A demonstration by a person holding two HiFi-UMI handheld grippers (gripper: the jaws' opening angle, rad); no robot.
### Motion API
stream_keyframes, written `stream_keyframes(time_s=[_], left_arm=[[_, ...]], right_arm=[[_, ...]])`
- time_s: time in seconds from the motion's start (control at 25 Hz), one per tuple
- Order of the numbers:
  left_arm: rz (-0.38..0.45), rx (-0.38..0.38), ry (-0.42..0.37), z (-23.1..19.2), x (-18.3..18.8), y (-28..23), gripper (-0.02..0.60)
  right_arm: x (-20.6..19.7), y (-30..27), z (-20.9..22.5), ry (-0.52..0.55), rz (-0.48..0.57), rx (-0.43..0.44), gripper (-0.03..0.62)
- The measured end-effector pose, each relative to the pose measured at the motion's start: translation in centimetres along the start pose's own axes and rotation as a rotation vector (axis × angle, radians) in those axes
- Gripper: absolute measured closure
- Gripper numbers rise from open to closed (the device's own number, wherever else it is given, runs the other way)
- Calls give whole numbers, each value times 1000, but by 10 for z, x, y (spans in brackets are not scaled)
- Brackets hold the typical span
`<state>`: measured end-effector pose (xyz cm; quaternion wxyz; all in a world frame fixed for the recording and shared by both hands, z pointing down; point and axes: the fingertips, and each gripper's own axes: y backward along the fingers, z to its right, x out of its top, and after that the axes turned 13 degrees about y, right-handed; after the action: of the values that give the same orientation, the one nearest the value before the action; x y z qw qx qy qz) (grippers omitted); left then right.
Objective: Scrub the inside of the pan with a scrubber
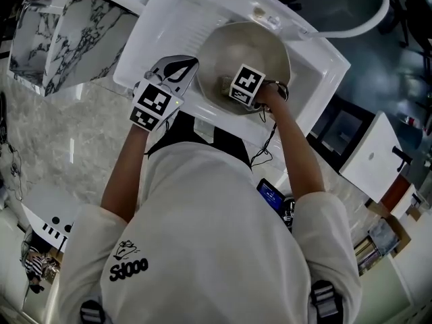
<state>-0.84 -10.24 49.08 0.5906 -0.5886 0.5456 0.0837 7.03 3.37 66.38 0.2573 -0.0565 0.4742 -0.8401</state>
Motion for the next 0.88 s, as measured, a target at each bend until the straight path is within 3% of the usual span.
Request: stream_keyframes(time_s=[0.4, 0.68, 0.88], left_arm=[[35, -16, 9, 2, 12, 3, 577], [32, -23, 11, 5, 9, 2, 577], [41, -36, 27, 8, 9, 0, 577]], right_arm=[[-14, 26, -48, 37, 2, 243, 516], [-35, 49, -66, 103, -96, 241, 516], [-46, 43, -49, 72, -169, 186, 517]])
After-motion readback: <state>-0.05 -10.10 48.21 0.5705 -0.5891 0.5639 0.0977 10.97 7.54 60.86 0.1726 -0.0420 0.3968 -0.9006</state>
